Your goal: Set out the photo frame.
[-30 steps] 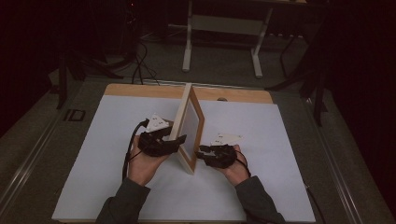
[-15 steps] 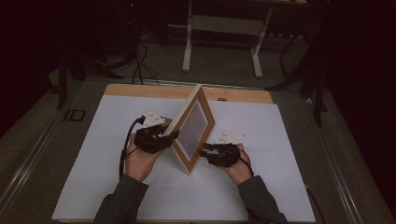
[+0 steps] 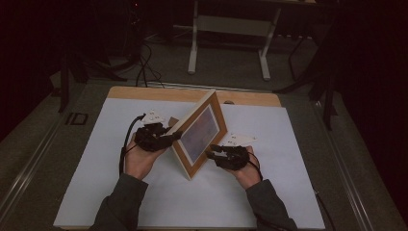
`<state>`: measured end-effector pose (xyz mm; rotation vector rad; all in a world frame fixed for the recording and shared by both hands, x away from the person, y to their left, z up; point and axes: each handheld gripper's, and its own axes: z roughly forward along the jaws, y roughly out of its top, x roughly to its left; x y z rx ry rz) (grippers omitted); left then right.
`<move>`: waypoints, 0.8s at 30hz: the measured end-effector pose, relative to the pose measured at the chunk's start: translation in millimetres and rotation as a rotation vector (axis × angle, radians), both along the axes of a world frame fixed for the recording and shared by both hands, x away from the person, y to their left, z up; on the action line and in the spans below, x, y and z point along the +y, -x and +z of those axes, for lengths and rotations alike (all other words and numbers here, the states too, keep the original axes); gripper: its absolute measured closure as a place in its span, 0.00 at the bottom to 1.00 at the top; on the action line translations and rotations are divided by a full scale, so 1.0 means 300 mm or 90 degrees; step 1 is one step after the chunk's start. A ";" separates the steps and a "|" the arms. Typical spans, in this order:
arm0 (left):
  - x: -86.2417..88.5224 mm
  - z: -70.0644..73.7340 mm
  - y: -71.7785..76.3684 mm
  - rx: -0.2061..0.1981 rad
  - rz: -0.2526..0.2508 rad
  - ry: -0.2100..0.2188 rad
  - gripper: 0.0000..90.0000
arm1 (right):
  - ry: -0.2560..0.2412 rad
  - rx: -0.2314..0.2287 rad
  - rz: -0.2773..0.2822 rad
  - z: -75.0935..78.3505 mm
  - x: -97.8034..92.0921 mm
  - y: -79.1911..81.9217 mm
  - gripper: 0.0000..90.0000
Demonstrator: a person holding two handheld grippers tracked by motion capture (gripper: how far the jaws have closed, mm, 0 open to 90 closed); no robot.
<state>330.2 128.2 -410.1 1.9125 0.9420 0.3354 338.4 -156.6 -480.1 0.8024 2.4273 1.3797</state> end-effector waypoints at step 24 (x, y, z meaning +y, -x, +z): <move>0.019 -0.007 -0.131 -0.002 -0.196 0.021 0.79 | -0.013 -0.022 -0.053 0.044 -0.085 -0.037 0.67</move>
